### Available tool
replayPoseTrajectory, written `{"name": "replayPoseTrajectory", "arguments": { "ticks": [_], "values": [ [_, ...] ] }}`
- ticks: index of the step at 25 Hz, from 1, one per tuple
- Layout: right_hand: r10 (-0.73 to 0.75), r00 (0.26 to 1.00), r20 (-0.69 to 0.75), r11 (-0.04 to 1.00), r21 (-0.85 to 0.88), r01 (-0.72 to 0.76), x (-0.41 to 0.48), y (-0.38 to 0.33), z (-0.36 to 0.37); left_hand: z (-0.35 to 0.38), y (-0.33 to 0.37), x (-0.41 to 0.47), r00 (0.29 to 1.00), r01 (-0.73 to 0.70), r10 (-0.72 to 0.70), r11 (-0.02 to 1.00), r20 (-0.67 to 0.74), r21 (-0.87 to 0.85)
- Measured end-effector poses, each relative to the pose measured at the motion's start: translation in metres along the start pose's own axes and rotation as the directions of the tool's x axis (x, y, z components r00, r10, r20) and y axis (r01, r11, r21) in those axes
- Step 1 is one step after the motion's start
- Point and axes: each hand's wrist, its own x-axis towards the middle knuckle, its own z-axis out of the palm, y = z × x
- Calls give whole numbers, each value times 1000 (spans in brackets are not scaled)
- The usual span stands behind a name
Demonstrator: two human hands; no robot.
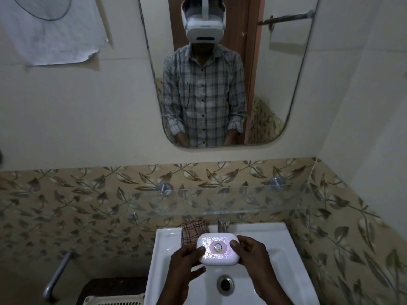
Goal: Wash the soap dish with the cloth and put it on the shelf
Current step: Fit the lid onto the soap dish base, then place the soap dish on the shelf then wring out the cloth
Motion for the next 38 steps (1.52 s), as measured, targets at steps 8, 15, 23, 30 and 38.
{"name": "replayPoseTrajectory", "arguments": {
  "ticks": [8,15,23,30,38],
  "values": [
    [-370,903,-217,912,-271,308,6,-92,4,32,79,0,920,-339,364,925,-145,171],
    [-365,897,-251,856,-470,217,76,-139,13,66,143,52,902,-342,410,870,-136,354],
    [-336,912,-235,847,-498,183,101,-121,12,70,135,78,902,-315,407,848,-142,427],
    [-434,855,-284,845,-457,278,90,-120,12,64,132,67,835,-364,518,773,-185,519],
    [-647,661,380,464,-491,737,33,-9,61,-24,12,46,750,-226,304,952,-587,204]
  ]
}}
